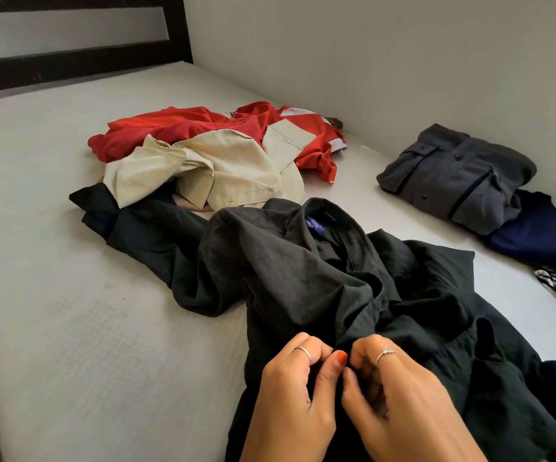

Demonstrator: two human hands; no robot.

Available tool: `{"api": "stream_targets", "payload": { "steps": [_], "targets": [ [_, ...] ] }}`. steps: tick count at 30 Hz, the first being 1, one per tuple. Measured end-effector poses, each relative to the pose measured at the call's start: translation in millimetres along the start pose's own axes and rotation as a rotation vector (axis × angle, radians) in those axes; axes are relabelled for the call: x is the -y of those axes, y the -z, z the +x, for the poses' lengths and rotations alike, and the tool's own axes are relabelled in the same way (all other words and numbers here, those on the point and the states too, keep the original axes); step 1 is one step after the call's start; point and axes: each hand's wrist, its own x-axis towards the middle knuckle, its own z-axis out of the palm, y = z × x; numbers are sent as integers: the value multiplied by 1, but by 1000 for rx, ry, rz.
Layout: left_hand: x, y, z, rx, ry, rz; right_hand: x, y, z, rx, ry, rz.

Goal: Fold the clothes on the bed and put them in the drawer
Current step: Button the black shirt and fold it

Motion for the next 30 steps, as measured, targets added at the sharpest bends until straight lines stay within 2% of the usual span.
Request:
{"api": "stream_targets", "payload": {
  "steps": [4, 9, 15, 19, 24, 26, 30],
  "targets": [
    [2, 1, 1, 55, -18, 29, 3, -2, 0, -33, 91, -123],
    [0, 4, 4, 124, 21, 76, -3, -3, 0, -136, 146, -45],
    [-8, 8, 7, 131, 71, -95, 6, -6, 1, -215, 173, 145],
    [-11, 11, 8, 144, 75, -159, 11, 4, 4, -53, -94, 603],
    [-8, 10, 9, 161, -54, -99, 5, 9, 14, 264, -688, 1322],
    [-7, 11, 9, 182, -76, -79, 3, 10, 15, 344, -771, 1420],
    [-11, 15, 12, 251, -35, -103, 0, 16, 14, 331, -704, 1370]
  ]
}}
